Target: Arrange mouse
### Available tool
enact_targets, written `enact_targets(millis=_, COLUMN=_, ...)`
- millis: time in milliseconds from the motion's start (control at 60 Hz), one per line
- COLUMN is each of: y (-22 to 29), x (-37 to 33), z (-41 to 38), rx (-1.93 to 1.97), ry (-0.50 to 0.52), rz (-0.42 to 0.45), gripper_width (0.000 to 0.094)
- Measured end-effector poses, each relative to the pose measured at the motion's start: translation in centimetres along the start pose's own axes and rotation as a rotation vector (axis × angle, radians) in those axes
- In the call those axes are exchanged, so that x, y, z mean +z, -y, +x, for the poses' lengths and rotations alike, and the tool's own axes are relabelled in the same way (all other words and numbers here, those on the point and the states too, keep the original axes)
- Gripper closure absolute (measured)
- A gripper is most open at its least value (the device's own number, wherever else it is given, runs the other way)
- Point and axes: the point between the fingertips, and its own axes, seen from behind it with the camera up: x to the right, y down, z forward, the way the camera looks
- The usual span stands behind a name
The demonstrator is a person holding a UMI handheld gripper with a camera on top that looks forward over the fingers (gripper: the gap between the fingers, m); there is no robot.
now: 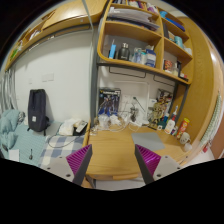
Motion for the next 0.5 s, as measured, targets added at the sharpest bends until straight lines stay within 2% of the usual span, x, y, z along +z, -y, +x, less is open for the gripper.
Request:
enact_targets(millis=233, y=-3.8, x=3.3, z=1.0, rx=-0.042, ry=-0.015, rz=-0.085, gripper_width=0.007)
enact_targets(millis=500, y=-10.3, x=8.3, z=9.8, rx=-0.011, ry=-0.017, rz=-0.197, gripper_width=0.0074)
